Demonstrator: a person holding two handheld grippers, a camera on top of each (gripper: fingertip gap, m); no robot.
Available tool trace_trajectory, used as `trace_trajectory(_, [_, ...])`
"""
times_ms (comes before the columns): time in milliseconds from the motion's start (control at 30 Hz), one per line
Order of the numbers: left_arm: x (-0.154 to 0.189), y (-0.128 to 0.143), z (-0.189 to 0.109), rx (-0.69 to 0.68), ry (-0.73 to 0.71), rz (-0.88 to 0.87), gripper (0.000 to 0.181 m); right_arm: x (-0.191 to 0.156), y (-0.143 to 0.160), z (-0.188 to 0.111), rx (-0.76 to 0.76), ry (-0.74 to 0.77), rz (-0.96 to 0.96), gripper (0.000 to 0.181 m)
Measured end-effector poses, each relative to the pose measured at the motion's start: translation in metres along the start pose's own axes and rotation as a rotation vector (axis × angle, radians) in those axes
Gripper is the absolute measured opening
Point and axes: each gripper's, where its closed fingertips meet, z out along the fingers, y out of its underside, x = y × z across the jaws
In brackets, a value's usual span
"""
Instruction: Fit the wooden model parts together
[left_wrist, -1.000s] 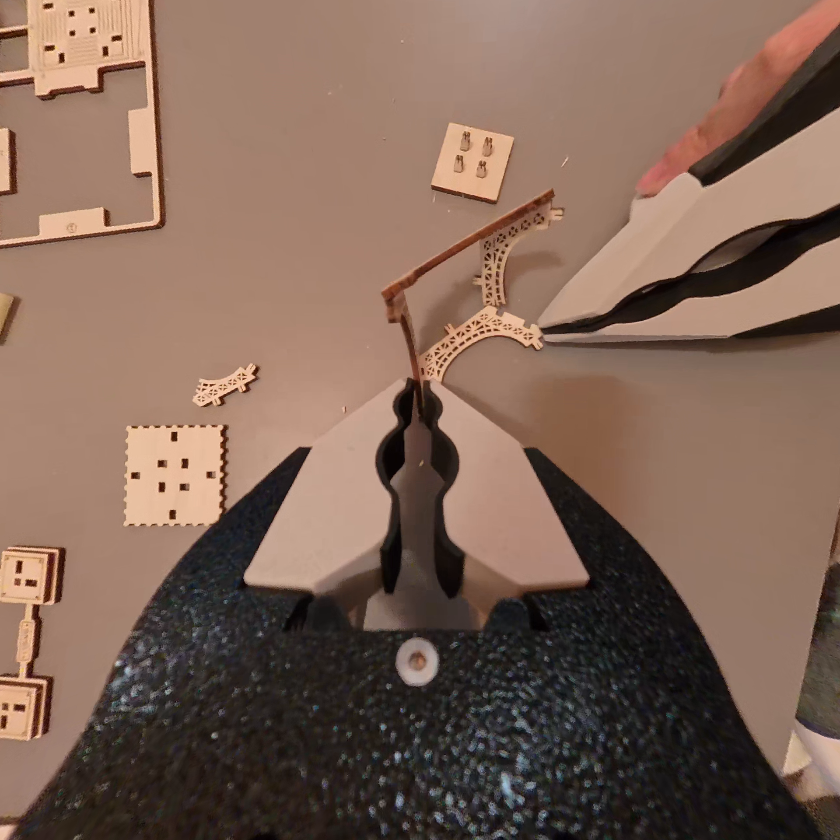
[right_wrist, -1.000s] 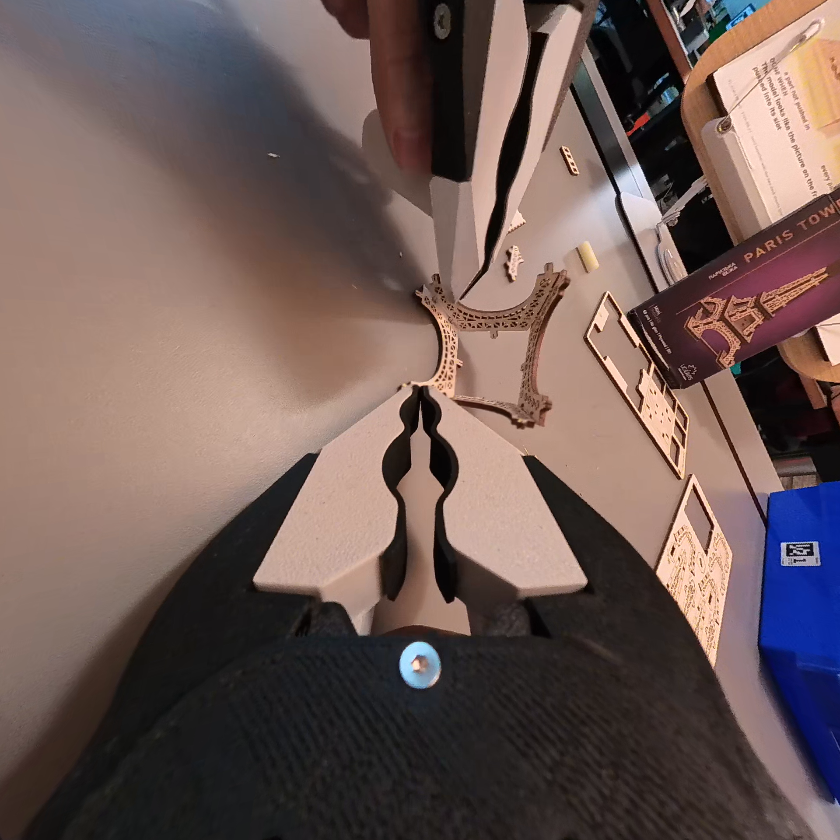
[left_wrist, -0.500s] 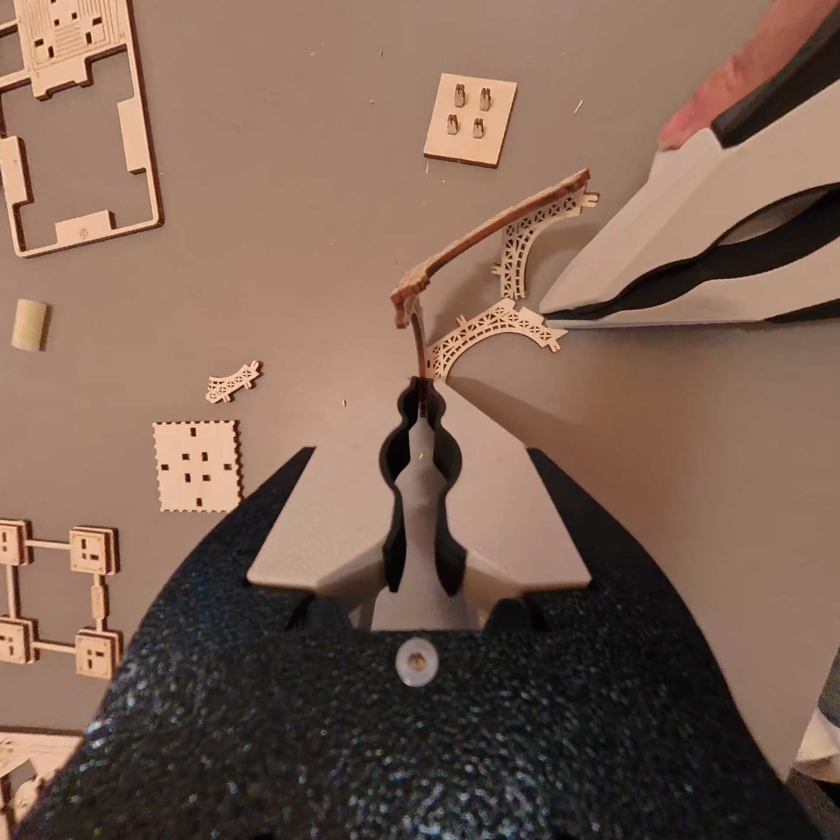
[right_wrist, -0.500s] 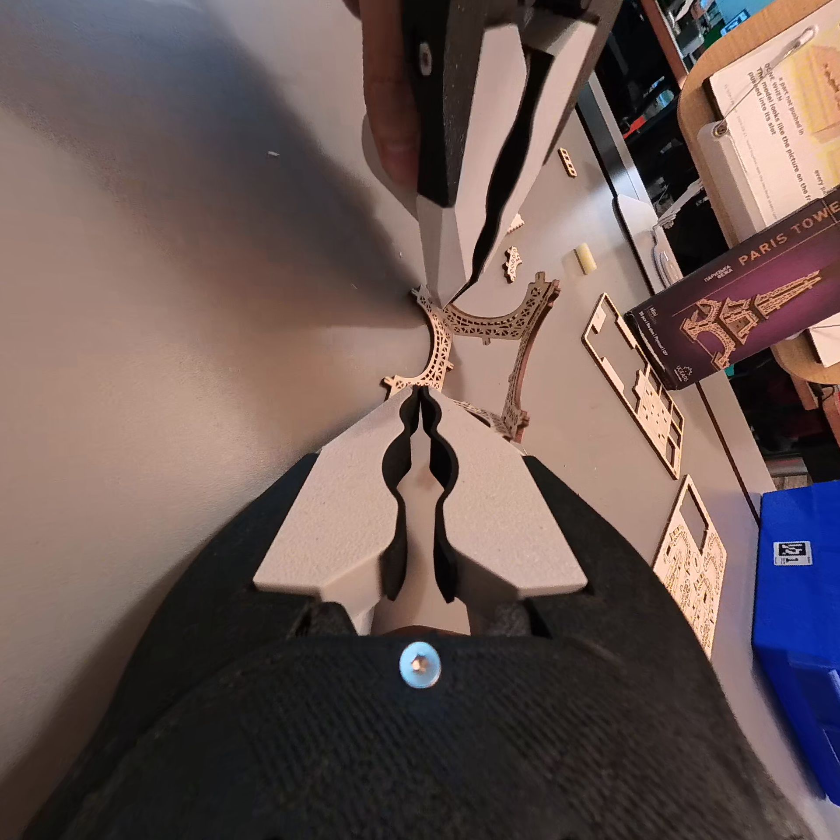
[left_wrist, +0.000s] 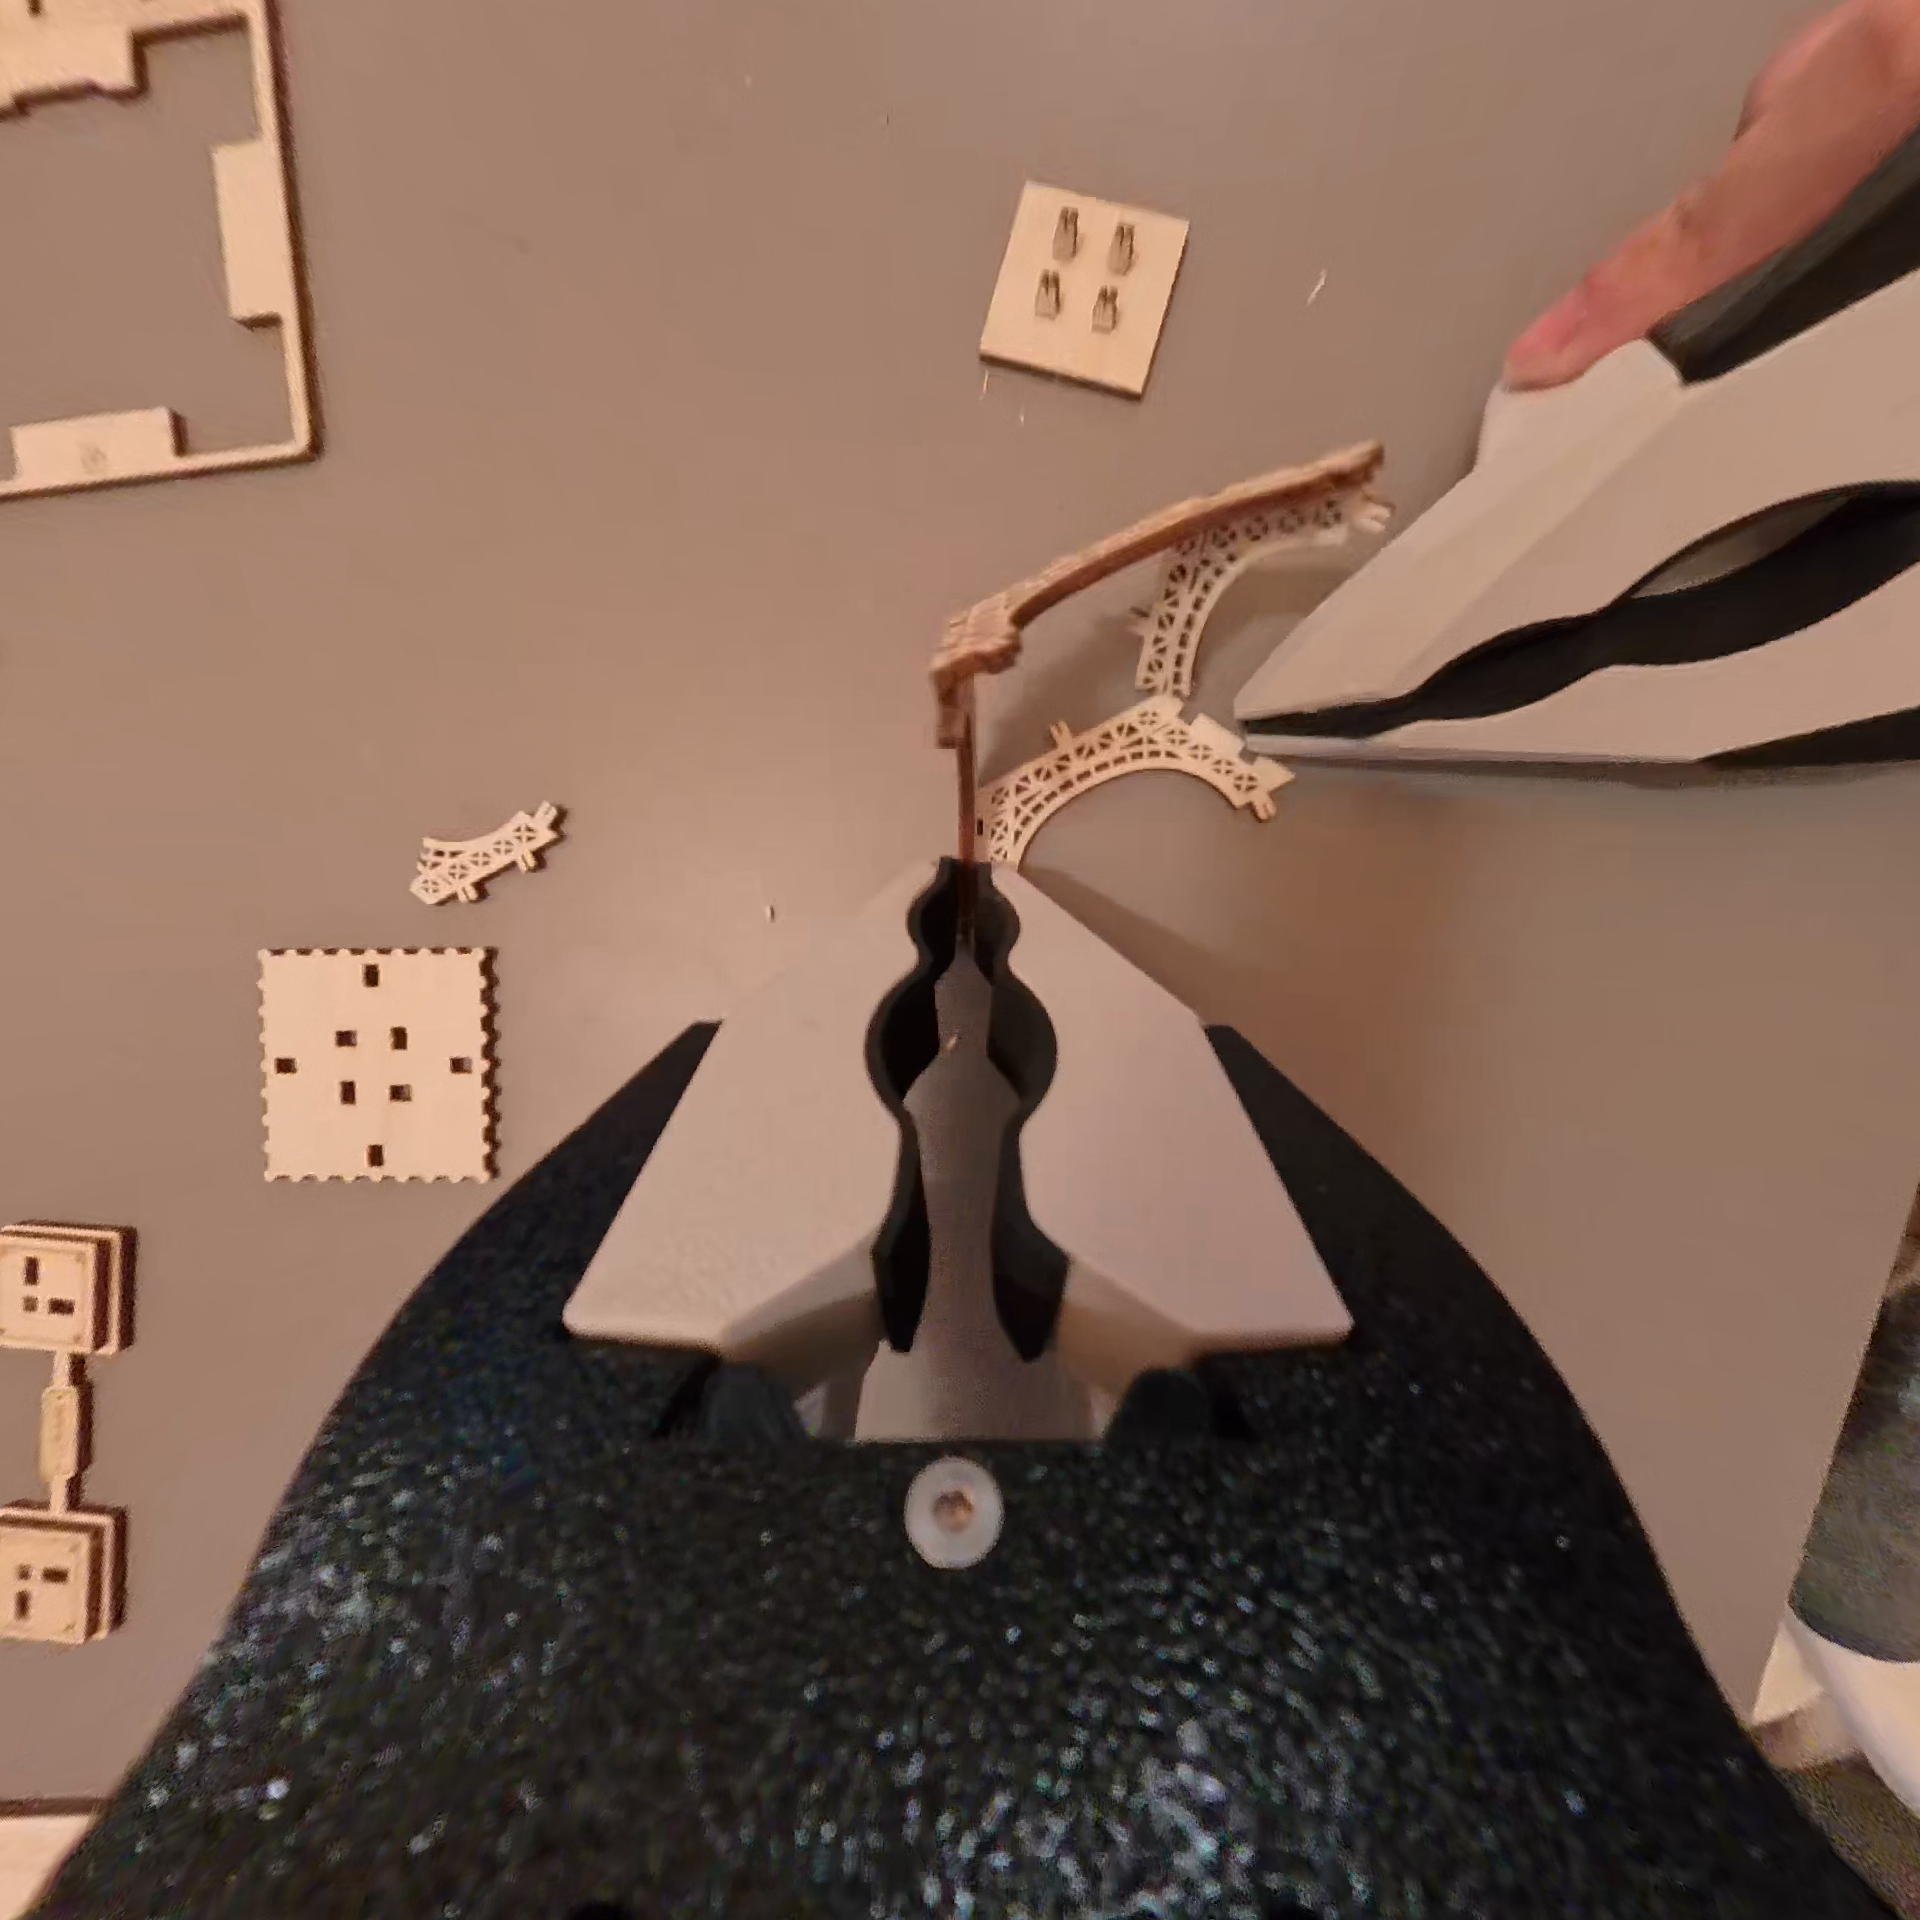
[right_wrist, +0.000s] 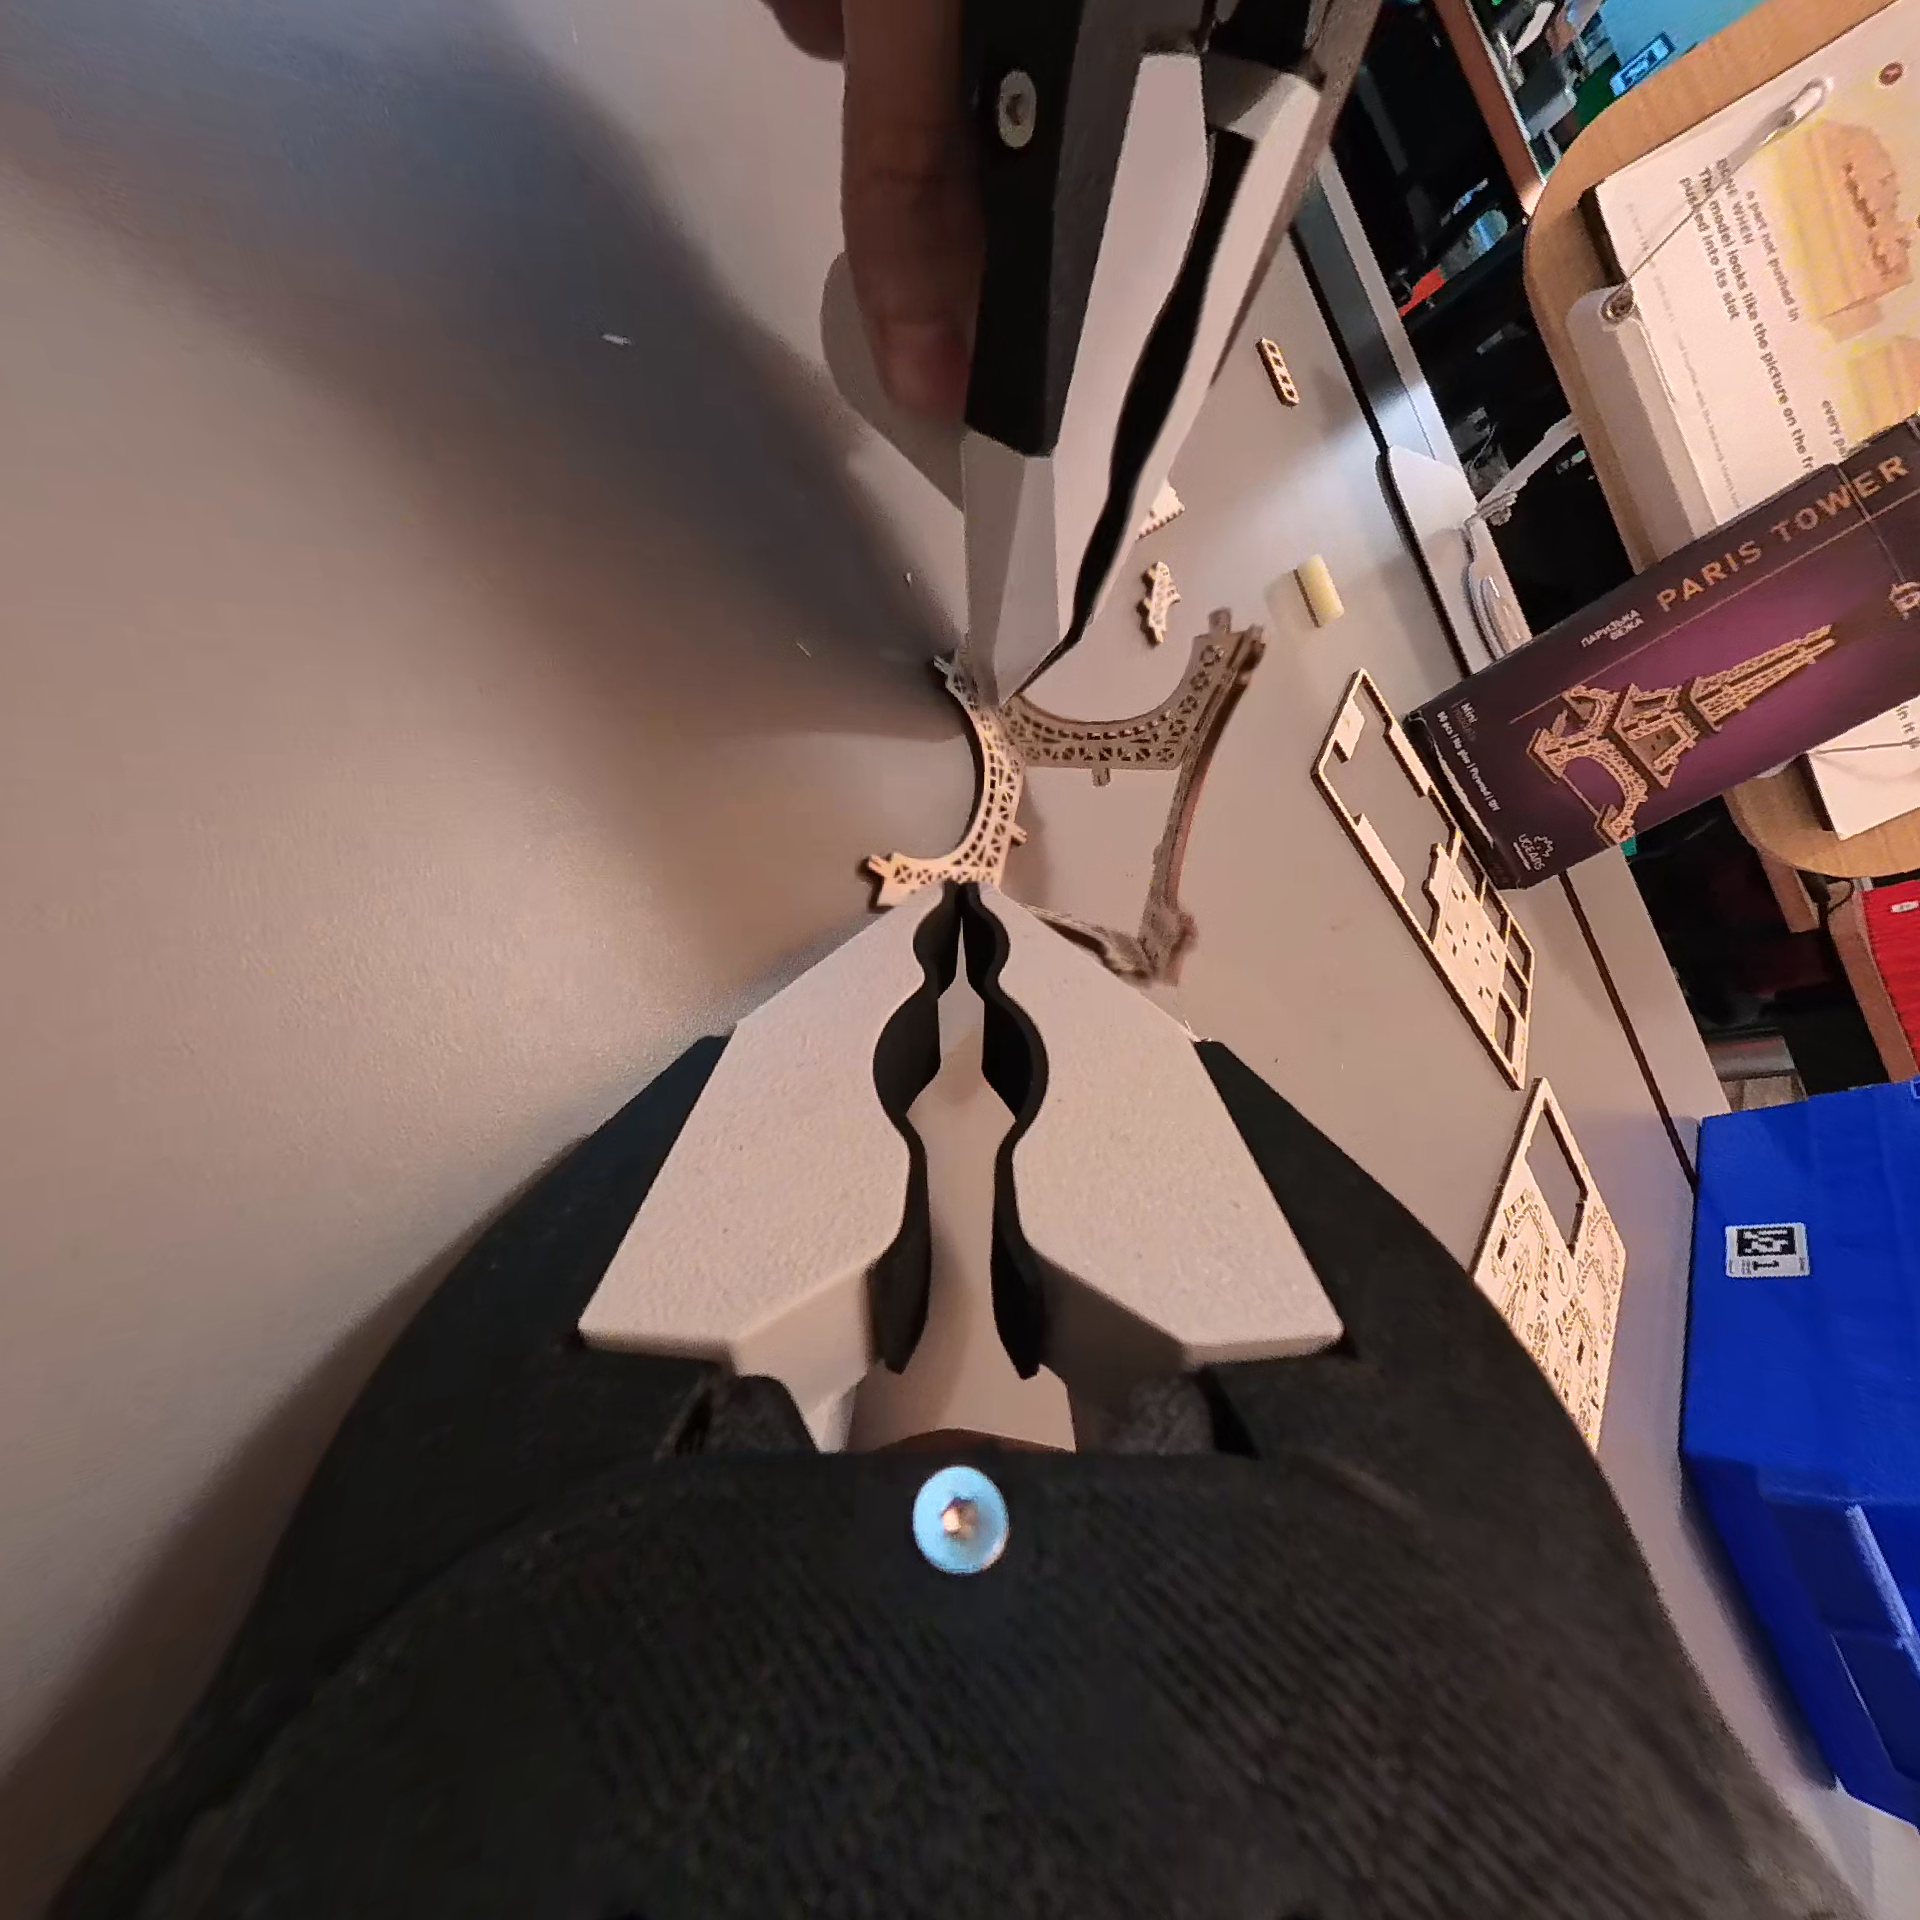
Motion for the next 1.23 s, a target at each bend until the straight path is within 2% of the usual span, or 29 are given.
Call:
trace_trajectory(33, [0.000, 0.000, 0.000, 0.009, -0.008, -0.006, 0.001, 0.000, 0.000, 0.000, 0.001, 0.001, -0.002, 0.000])
trace_trajectory(133, [0.000, -0.001, -0.001, 0.002, -0.067, 0.045, 0.000, 0.000, 0.001, 0.000, 0.002, 0.004, -0.005, 0.000])
trace_trajectory(333, [-0.001, -0.002, -0.002, 0.119, -0.018, -0.064, 0.000, 0.001, 0.001, 0.001, 0.007, 0.019, -0.037, 0.000])
trace_trajectory(567, [-0.012, -0.023, -0.033, 0.416, 0.136, -0.358, 0.000, 0.002, 0.002, 0.002, 0.022, 0.014, -0.032, 0.000])
trace_trajectory(700, [-0.017, -0.031, -0.050, 0.540, 0.222, -0.480, 0.000, 0.007, 0.002, 0.000, 0.039, 0.016, 0.009, 0.013])
trace_trajectory(833, [-0.021, -0.034, -0.058, 0.605, 0.255, -0.540, 0.000, 0.023, -0.005, -0.006, 0.107, 0.044, 0.130, 0.023])
trace_trajectory(1100, [-0.018, -0.054, -0.070, 0.752, 0.302, -0.590, 0.000, 0.055, -0.030, -0.017, 0.338, 0.010, 0.480, 0.015])
trace_trajectory(1167, [-0.014, -0.063, -0.079, 0.836, 0.368, -0.609, 0.000, 0.059, -0.033, -0.015, 0.367, -0.016, 0.530, 0.014])
trace_trajectory(1233, [-0.005, -0.076, -0.097, 0.982, 0.523, -0.645, 0.000, 0.066, -0.044, -0.018, 0.452, -0.059, 0.633, 0.016])
